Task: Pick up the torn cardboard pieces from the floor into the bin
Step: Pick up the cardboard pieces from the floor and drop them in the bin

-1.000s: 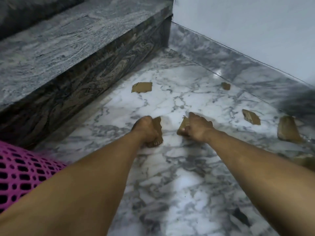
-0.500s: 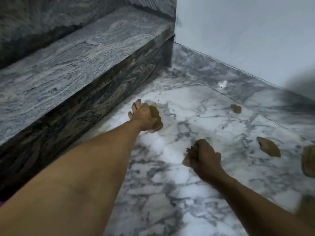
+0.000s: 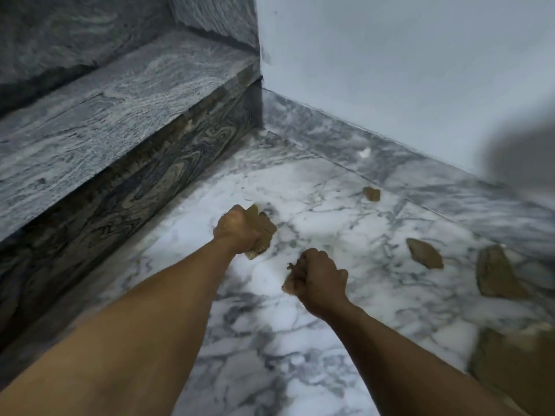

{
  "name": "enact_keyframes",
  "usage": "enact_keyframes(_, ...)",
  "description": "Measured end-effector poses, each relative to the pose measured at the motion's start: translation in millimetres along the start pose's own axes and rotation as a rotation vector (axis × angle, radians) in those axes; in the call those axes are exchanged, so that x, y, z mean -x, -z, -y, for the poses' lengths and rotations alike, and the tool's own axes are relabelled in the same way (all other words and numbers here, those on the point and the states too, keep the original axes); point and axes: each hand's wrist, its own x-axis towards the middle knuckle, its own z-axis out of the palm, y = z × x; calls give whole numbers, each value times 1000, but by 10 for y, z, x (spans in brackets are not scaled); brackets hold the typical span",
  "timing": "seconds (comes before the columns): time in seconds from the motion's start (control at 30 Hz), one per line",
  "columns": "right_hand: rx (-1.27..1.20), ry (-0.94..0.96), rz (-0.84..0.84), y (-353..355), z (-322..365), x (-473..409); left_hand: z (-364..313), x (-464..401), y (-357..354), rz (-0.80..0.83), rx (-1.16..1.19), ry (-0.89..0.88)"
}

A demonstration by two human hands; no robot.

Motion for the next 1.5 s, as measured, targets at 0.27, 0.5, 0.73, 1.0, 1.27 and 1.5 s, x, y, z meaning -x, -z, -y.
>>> enact_keyframes(0.27,274,-256,-77,1014,-493,-163,-460,378,-390,103,3,-153)
enact_keyframes(0.5,244,-372,-55,1484,-1205,-196,-1178,346,-960,160,-50,-298)
enact_keyframes(0.73,-35,-215,-370,1168,-1419,-76,-1640,135,-1261,91,-116,-343)
enact_keyframes(1.0,-5,31,-703,847,-1602,-61,-1989,-220,-1332,68,-129,-311)
enact_keyframes(1.27,-113,8,-636,857,-1616,-96,-2026,-217,-1344,92,-27,-326)
enact_keyframes(1.5,-203,-106,-294,1138,-1400,-162,-1833,-75,-1361,46,105,-245)
